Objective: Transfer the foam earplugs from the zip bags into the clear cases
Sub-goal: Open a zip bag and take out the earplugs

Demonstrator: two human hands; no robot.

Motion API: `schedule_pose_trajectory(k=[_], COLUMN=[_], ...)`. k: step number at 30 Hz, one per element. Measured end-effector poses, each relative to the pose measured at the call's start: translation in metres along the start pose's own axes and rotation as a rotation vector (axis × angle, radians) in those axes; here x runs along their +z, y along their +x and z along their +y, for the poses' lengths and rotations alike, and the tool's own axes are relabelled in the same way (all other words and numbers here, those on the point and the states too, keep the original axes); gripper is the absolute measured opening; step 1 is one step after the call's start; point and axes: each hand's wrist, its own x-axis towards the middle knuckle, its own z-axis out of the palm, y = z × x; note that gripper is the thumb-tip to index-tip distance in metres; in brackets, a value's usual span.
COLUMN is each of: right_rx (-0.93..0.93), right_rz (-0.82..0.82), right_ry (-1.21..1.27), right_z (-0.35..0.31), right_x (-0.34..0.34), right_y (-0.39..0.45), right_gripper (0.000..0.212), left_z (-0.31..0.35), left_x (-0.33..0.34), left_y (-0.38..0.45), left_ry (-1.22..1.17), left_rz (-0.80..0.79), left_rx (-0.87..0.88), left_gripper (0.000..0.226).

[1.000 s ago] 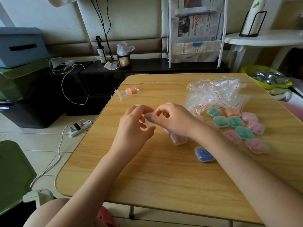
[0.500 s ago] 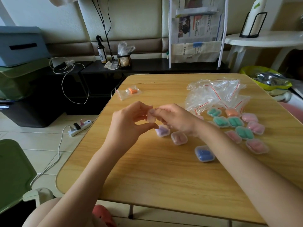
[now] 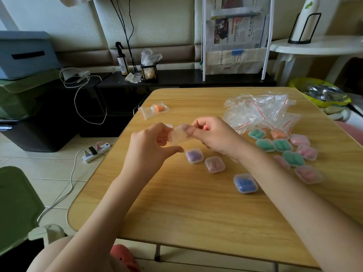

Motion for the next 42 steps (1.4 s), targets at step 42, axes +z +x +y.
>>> schedule_pose_trajectory(k=[42], right_rx=[-0.078], right_rz=[0.135], right_ry=[0.265], right_z=[0.002], right_x=[0.012], right_y=[-0.001], right_gripper=[0.013], left_z=[0.012], left_x=[0.010], left_y=[-0.005], left_ry=[-0.992], left_rz=[-0.227], left_rx=[-0.343], left_gripper=[0.027])
